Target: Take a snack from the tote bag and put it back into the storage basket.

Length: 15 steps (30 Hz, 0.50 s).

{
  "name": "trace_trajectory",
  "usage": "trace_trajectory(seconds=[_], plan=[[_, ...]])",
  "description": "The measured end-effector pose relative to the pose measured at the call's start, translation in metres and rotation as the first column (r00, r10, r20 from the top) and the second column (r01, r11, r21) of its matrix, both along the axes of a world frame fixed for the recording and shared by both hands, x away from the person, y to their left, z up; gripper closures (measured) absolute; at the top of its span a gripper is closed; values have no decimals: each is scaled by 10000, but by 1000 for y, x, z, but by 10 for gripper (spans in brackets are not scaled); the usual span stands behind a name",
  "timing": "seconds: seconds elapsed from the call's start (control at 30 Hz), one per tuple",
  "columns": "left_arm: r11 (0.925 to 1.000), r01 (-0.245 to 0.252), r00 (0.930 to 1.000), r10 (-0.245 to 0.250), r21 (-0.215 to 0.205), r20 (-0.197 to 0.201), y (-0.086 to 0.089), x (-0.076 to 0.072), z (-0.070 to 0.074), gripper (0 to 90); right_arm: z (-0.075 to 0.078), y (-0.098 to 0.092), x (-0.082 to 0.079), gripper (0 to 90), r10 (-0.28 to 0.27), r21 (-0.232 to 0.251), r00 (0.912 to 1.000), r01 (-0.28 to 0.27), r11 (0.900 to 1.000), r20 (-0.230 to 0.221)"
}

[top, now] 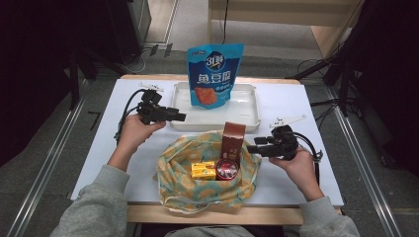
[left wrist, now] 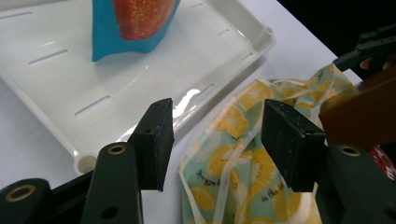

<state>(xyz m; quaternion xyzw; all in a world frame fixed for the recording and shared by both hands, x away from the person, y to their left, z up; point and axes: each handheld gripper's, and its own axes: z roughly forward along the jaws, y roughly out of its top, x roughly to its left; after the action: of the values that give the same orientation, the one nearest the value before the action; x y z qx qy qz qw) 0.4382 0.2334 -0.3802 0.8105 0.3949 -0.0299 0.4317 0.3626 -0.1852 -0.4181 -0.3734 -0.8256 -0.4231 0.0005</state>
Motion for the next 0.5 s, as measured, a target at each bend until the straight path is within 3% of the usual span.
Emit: trace_trajectory(seconds=[0.27, 0.43, 0.5], plan=[[9995, 302, 9995, -302, 66, -84, -1, -13, 0, 441, 8, 1, -2, 458, 219, -198, 9995, -214, 9996, 231], [9996, 240, 9996, -238, 141, -129, 4, -19, -1, 433, 14, 1, -5, 431, 373, -322, 9993, -370, 9988, 79], [9998, 182, 9998, -181, 57, -87, 8, -22, 0, 434, 16, 2, -6, 433, 455, -421, 9987, -446, 9981, 220]])
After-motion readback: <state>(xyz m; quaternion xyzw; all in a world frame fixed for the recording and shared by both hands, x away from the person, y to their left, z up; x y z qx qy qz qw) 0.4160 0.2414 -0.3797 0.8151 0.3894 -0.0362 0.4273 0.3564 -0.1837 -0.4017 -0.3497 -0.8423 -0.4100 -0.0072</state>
